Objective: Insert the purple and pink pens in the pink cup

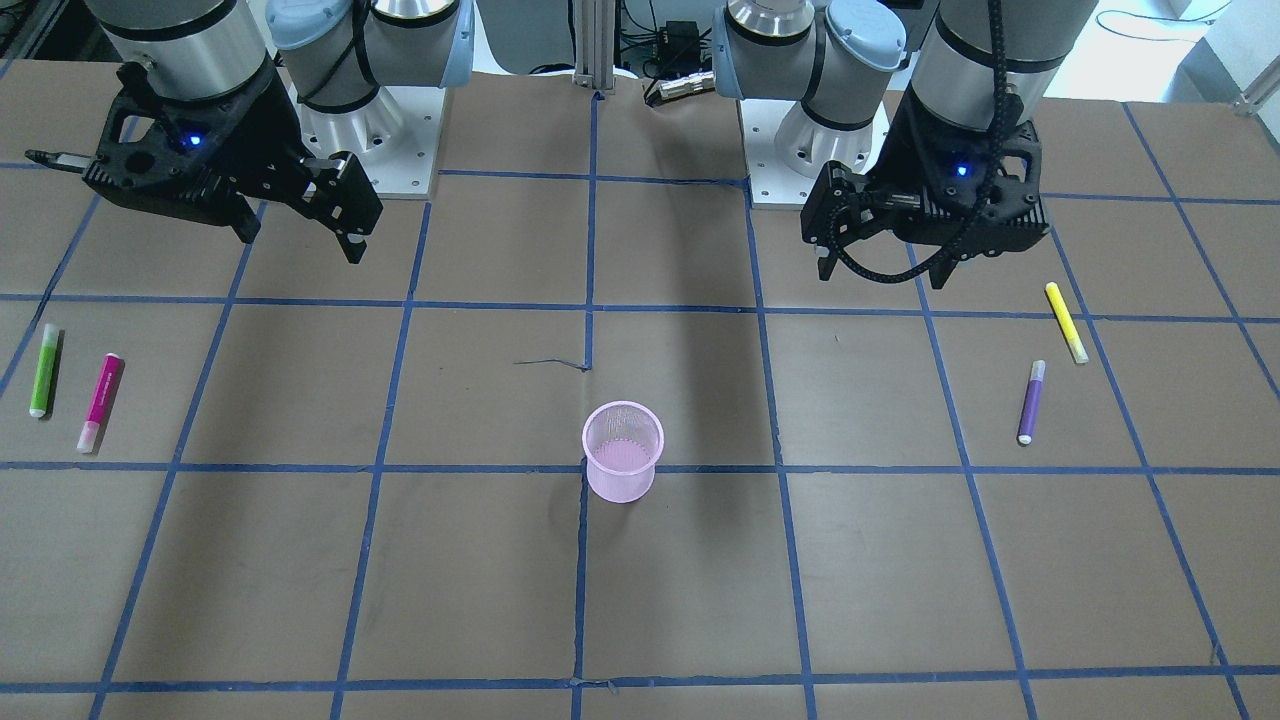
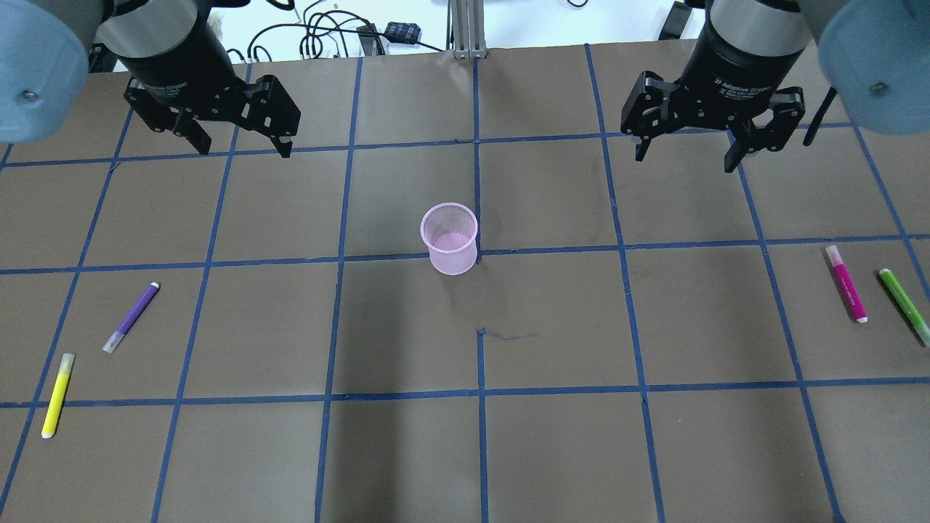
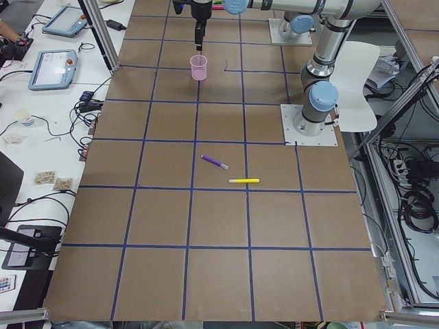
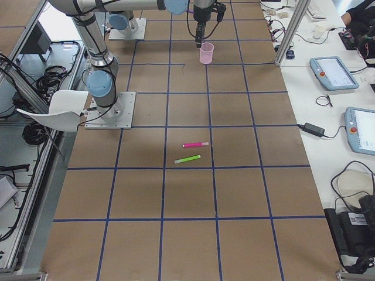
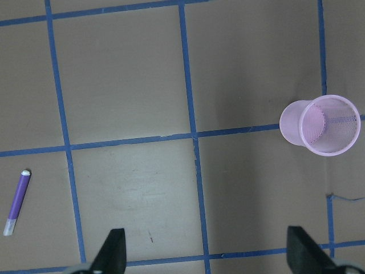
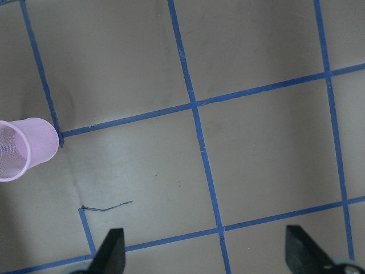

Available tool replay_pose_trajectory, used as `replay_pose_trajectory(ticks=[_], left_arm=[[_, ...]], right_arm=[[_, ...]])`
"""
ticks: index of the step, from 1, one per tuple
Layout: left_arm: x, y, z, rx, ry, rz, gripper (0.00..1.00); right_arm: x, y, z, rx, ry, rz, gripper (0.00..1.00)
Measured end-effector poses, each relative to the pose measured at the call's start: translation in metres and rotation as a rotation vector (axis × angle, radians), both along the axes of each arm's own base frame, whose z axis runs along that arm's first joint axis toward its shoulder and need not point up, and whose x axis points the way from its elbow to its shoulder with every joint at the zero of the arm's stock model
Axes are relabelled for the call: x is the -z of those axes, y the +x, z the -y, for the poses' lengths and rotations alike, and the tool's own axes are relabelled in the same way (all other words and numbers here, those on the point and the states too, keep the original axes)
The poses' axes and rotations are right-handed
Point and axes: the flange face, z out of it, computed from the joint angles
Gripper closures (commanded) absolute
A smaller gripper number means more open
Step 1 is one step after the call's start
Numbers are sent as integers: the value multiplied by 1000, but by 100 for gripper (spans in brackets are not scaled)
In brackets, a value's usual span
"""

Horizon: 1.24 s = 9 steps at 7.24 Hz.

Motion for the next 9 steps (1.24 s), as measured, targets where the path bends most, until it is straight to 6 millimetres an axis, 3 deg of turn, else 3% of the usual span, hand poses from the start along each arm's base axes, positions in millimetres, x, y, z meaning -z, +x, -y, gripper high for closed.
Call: replay_pose_trajectory(ticks=[4,6,7,8,9], left_arm=[[9,4,1,2,20,2,0],[39,36,3,6,82,1,0],[59,62,4,21,113,-5,0],[82,94,8,50,127,-11,0],[110,127,14,84,127,-13,0]], right_arm=[[1,0,1,3,0,-4,0],[9,-8,5,16,12,-10,0],[23,-25,10,47,40,-11,0],[40,-56,16,71,71,-8,0],[54,-99,19,45,96,0,0]])
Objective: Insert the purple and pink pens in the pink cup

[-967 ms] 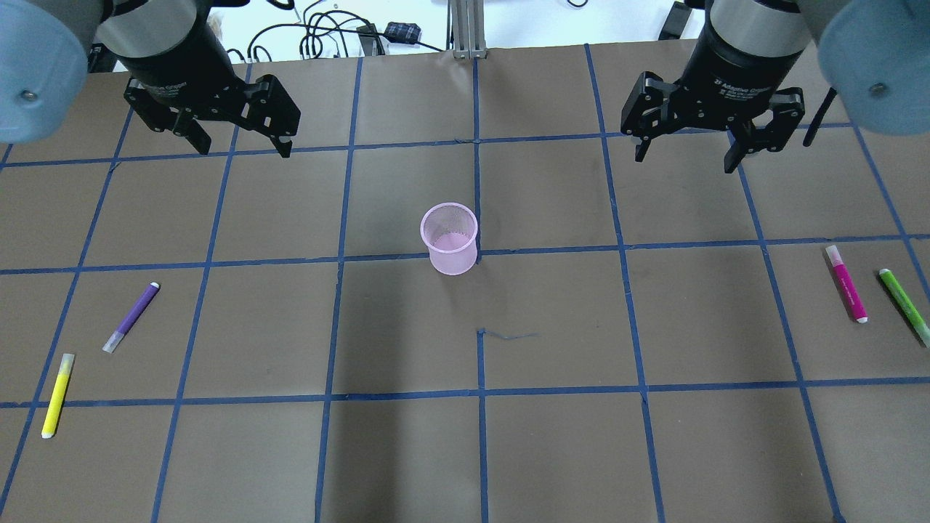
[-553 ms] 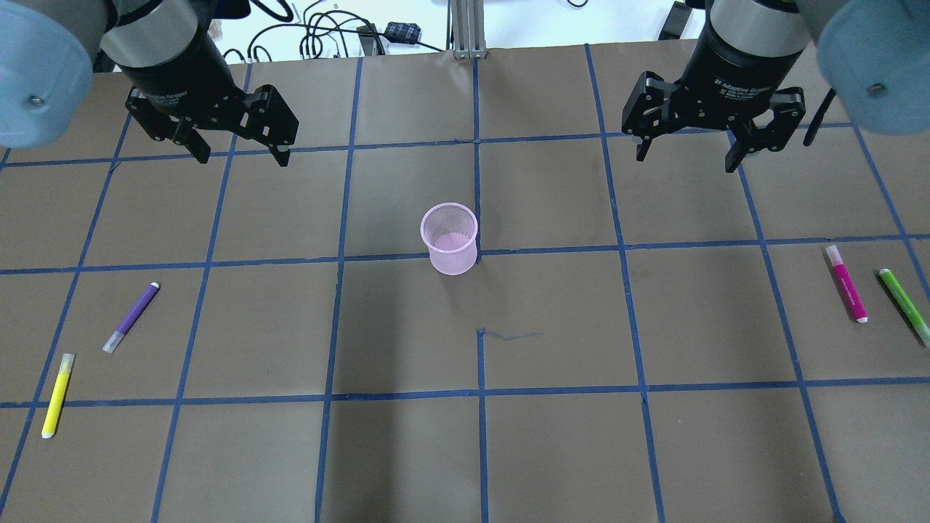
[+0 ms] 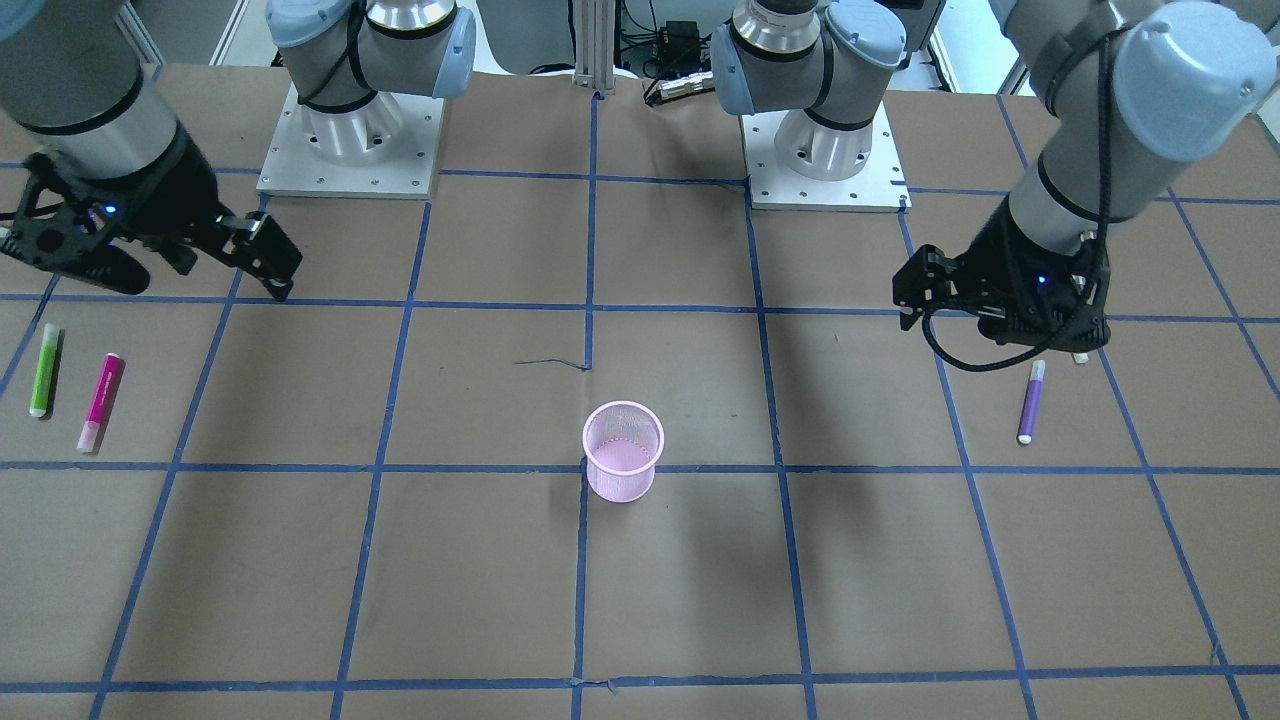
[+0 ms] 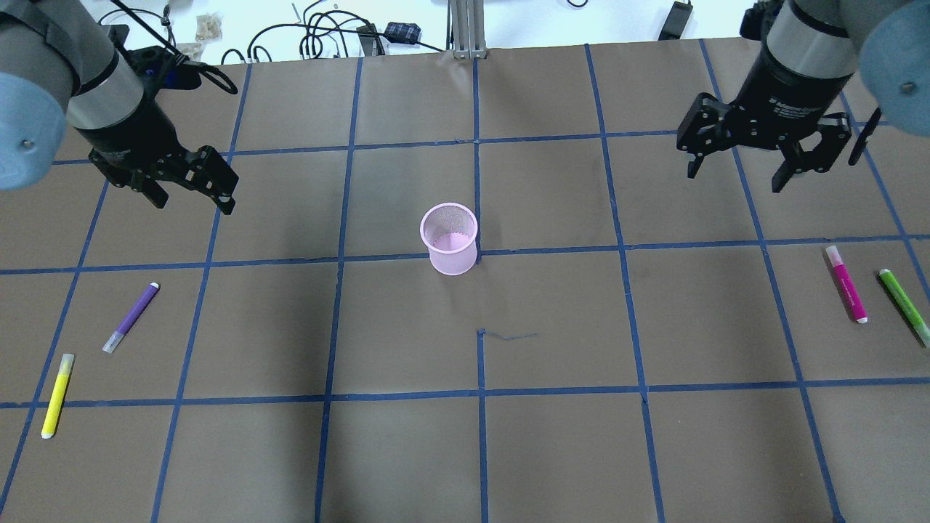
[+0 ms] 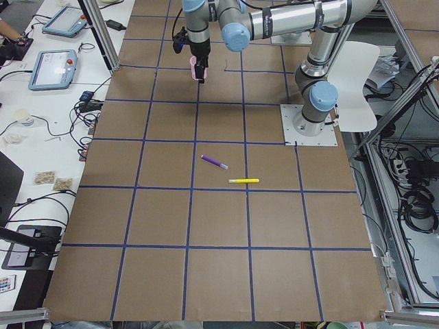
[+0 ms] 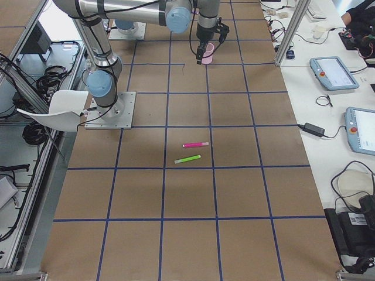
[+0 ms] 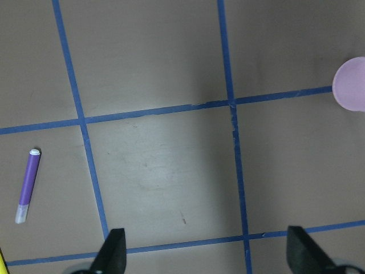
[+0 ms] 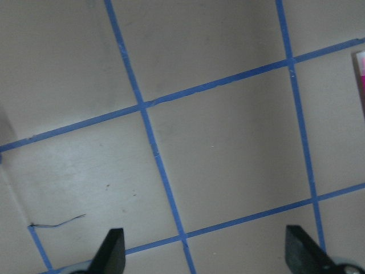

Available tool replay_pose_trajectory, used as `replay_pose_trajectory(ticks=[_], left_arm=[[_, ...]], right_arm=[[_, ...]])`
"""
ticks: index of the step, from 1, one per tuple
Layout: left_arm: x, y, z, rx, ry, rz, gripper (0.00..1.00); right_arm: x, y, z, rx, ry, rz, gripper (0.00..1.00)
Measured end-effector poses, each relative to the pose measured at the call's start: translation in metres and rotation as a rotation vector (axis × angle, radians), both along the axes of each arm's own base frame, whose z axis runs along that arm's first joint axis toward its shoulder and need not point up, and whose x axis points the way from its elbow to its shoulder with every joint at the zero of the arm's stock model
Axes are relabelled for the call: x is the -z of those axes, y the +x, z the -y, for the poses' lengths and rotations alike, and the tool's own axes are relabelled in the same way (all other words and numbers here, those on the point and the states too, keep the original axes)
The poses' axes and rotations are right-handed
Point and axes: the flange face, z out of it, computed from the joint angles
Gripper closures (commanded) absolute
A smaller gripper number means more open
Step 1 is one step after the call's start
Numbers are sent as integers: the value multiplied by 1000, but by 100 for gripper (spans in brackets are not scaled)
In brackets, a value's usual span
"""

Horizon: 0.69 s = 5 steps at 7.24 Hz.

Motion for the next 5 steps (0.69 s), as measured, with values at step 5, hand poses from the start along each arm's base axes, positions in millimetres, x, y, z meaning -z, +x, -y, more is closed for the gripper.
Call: replay_pose_trajectory(ticks=[5], left_arm=[[135,111,6,41,14,38,5]], right_arm=[[123,-223,-23,-208,-6,48,0]])
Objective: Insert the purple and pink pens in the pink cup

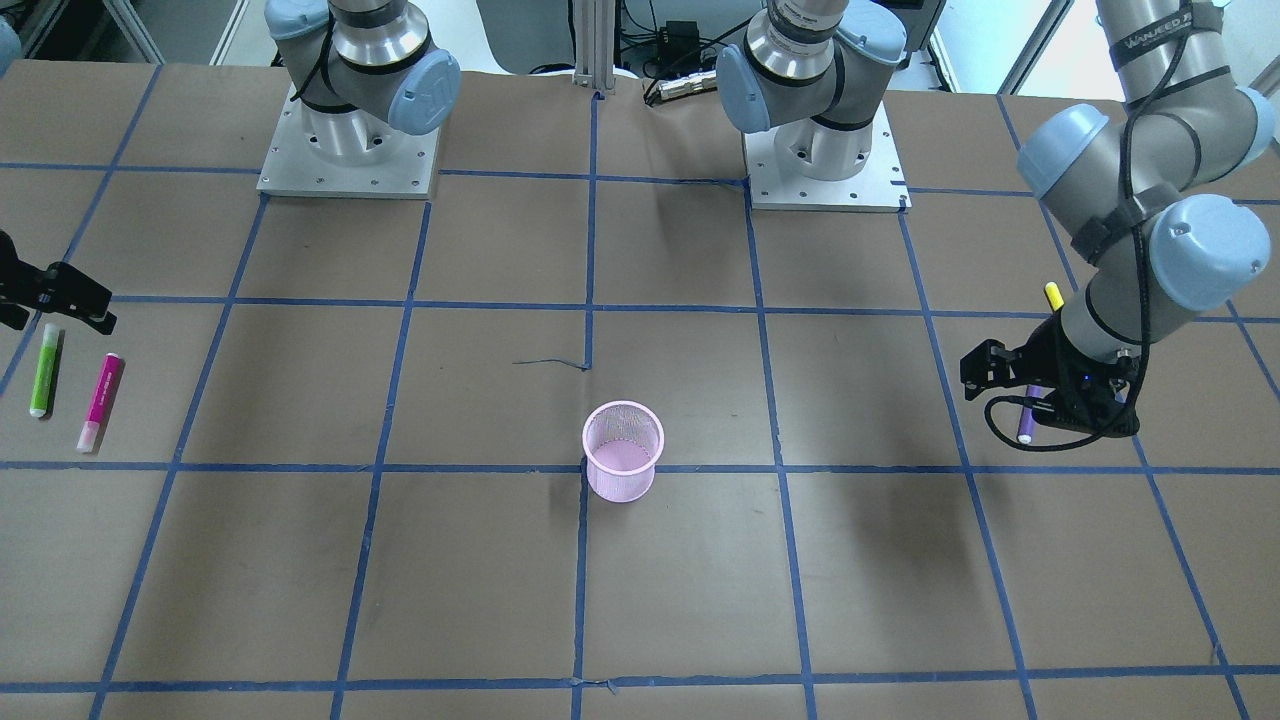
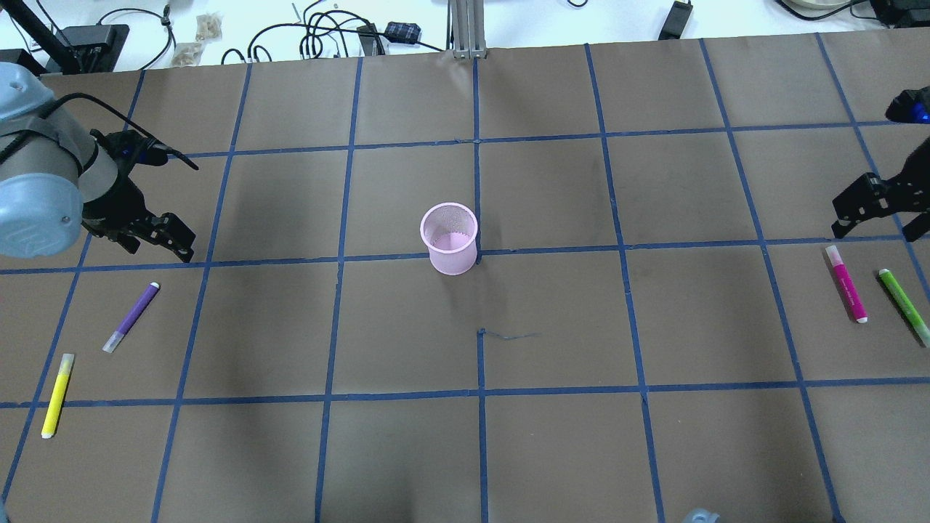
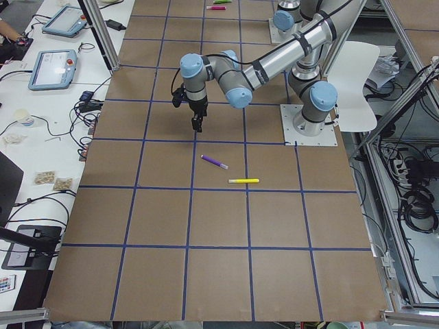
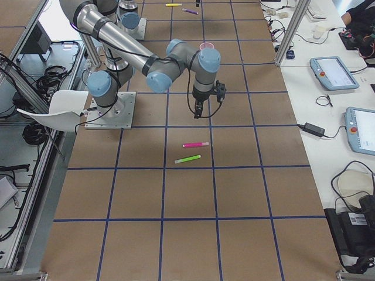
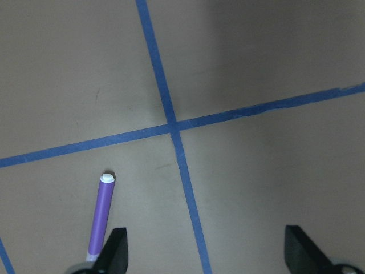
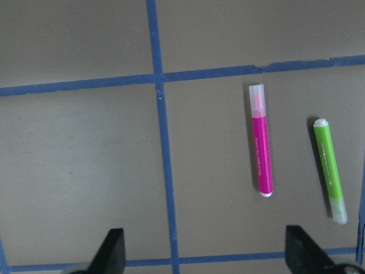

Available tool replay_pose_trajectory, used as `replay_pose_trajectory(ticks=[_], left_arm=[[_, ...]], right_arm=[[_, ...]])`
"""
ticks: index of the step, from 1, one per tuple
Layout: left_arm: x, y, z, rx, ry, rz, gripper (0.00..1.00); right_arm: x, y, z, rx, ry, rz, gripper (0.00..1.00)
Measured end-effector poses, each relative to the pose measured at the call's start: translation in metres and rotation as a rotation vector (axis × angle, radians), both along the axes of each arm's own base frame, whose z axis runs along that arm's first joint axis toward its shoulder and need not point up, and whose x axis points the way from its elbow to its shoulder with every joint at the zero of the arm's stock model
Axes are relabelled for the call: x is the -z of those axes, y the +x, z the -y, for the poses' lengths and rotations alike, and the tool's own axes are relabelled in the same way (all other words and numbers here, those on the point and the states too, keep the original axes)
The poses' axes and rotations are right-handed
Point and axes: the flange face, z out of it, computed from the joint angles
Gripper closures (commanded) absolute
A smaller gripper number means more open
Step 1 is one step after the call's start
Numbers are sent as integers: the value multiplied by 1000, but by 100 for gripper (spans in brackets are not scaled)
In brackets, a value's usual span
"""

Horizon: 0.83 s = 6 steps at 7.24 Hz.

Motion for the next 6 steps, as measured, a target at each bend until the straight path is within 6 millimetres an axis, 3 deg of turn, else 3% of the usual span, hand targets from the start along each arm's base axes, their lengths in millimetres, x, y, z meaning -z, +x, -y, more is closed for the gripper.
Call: replay_pose_trajectory(ticks=[2,4,6], left_arm=[[39,19,10,70,-1,8,4],[68,51,11,139,18,5,3],[86,72,7,159,43,-12,0]], right_arm=[[48,-33,-1,-28,16,19,0],[91,-43,4,6,67,43,6],[119,-53,7,3,108,12,13]])
